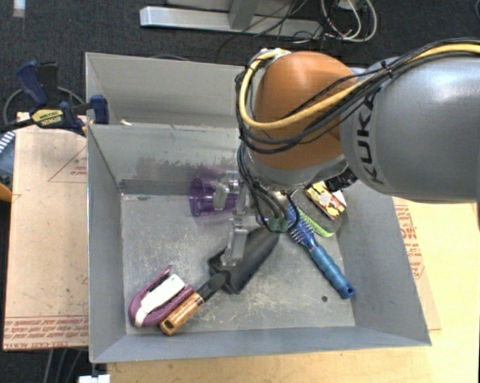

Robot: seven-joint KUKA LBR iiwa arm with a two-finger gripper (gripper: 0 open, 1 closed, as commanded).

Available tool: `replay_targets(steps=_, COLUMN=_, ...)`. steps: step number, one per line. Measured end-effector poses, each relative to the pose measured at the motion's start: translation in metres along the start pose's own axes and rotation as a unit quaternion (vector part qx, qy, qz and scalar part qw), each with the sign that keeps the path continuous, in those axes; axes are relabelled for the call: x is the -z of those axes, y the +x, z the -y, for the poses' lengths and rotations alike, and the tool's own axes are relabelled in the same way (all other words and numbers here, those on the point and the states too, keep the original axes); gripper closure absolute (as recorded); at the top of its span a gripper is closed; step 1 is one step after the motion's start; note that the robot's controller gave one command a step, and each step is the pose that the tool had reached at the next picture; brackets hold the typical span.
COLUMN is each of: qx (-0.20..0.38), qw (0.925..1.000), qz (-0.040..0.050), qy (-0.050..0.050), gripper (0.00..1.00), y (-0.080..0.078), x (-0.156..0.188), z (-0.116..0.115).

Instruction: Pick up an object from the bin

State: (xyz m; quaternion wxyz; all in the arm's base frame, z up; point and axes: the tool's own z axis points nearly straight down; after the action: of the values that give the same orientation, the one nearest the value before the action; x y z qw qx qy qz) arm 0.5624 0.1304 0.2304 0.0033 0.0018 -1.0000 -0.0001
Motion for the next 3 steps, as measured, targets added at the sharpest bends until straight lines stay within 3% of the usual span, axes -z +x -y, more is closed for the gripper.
replay_targets(steps=1, qx=-0.002, qw=1.0, qz=0.0037, qy=0.0, gripper=0.0, y=-0.001, x=0.005, z=0.001)
replay_targets(steps=2, qx=-0.027, qw=0.9996, qz=0.0041, qy=-0.001, gripper=0.0, y=-0.009, x=-0.07, z=-0.001)
replay_targets(steps=3, qx=-0.072, qw=0.9974, qz=0.0009, qy=-0.001, gripper=0.0, y=0.006, x=-0.129, z=0.02)
